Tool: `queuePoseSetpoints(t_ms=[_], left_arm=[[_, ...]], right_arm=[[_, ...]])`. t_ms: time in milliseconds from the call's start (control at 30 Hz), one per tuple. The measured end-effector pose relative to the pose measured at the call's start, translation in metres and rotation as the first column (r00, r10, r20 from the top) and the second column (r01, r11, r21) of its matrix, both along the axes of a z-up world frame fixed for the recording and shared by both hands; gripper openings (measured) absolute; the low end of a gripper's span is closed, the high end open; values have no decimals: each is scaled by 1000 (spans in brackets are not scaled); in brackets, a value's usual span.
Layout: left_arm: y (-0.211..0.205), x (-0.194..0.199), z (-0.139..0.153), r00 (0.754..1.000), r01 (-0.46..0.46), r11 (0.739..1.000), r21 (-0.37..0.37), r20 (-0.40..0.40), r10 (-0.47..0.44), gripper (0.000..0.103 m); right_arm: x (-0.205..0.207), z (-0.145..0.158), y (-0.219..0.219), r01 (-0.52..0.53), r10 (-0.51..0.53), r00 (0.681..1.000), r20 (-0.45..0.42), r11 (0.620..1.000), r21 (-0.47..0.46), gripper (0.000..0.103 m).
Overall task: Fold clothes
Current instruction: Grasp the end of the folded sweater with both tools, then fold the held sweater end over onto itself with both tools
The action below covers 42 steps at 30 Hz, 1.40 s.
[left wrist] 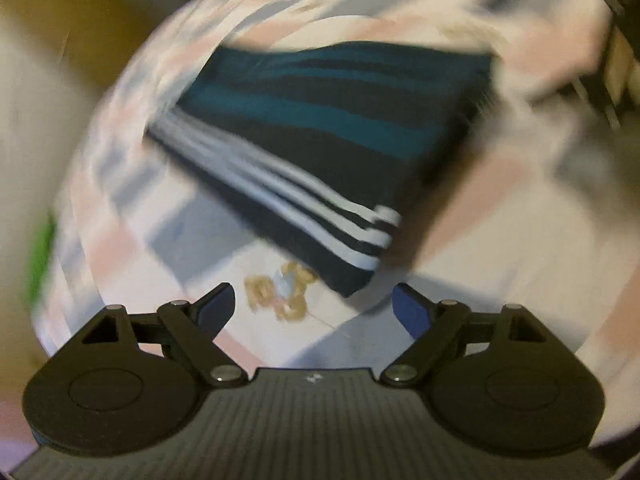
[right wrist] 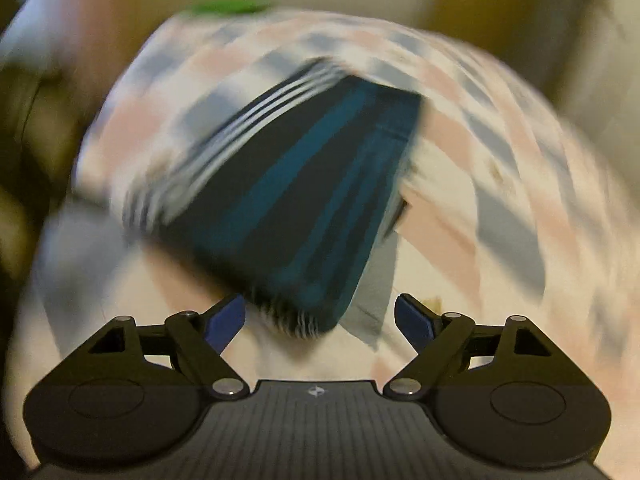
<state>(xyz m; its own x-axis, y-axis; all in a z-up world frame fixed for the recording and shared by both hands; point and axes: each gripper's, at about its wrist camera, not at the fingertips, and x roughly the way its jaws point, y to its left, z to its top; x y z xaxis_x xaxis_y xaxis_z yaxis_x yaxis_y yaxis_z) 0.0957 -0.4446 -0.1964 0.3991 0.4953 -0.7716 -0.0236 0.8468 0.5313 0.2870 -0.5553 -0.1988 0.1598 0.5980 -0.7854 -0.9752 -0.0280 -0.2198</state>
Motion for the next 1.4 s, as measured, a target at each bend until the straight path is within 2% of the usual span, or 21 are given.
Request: queuePoseSetpoints(t_ms=[33, 67, 100, 167, 267, 433, 633, 733, 800, 933, 967, 1000, 1033, 1067, 1100, 1167, 1200, 1233, 1300, 1333, 1400], left_arm=[[-8, -2, -11, 996, 84, 995, 60, -25, -82, 84], [-13, -3, -23, 987, 156, 981, 116, -51, -151, 84], [-16, -4, -33, 976, 215, 962, 165, -72, -206, 84], [-19, -6, -52, 947, 319, 915, 249, -117, -298, 84], [-12, -9, -73, 909, 417, 853, 313, -169, -382, 84], [10, -12, -92, 840, 541, 752, 377, -196, -506, 86], [40, -5, -105, 756, 633, 630, 450, -185, -628, 84], [49, 0, -114, 722, 664, 595, 452, -180, -668, 84], [55, 0, -117, 714, 668, 595, 448, -158, -682, 83], [60, 0, -117, 703, 674, 597, 435, -131, -699, 59], [63, 0, -117, 699, 680, 597, 426, -131, -703, 54], [65, 2, -116, 698, 682, 599, 419, -130, -704, 43], [68, 4, -112, 698, 685, 607, 402, -124, -705, 34], [70, 7, -107, 698, 688, 616, 384, -117, -706, 33], [75, 11, -98, 703, 688, 640, 341, -99, -704, 31], [84, 20, -78, 719, 683, 689, 242, -57, -693, 28], [91, 26, -66, 734, 671, 718, 183, -26, -679, 27], [98, 31, -55, 750, 656, 744, 123, 6, -662, 26], [114, 42, -31, 776, 629, 778, 14, 62, -628, 25], [125, 49, -18, 799, 599, 799, -55, 98, -593, 24], [152, 62, 7, 843, 535, 823, -193, 179, -507, 23]], right_arm=[[-12, -12, -3, -87, 88, 991, 101, 996, -19, 84], [-25, -24, -7, -171, 177, 964, 200, 984, -47, 85], [-33, -37, -11, -236, 244, 929, 277, 970, -64, 86], [-47, -62, -20, -352, 360, 828, 430, 931, -102, 88], [-49, -88, -22, -424, 421, 723, 548, 896, -128, 88], [-42, -123, -21, -521, 495, 563, 662, 834, -181, 90], [-20, -130, 3, -563, 498, 517, 696, 810, -161, 91], [-10, -133, 14, -584, 498, 494, 712, 797, -152, 84], [-2, -135, 22, -598, 498, 479, 723, 788, -146, 83], [10, -140, 24, -662, 544, 438, 716, 734, -152, 76], [11, -141, 24, -677, 564, 430, 705, 718, -161, 68], [12, -142, 24, -692, 584, 422, 693, 701, -169, 56], [13, -140, 24, -698, 603, 427, 674, 694, -178, 49], [15, -138, 25, -704, 621, 431, 655, 686, -187, 44], [17, -136, 25, -709, 639, 435, 635, 677, -195, 38], [23, -121, 35, -701, 654, 495, 572, 689, -182, 27], [26, -111, 41, -693, 662, 539, 521, 700, -172, 25], [33, -97, 52, -679, 668, 603, 437, 717, -159, 24], [48, -69, 72, -641, 649, 710, 272, 756, -129, 20], [60, -54, 84, -615, 624, 761, 179, 781, -108, 19], [83, -27, 105, -558, 560, 829, -2, 827, -73, 17]])
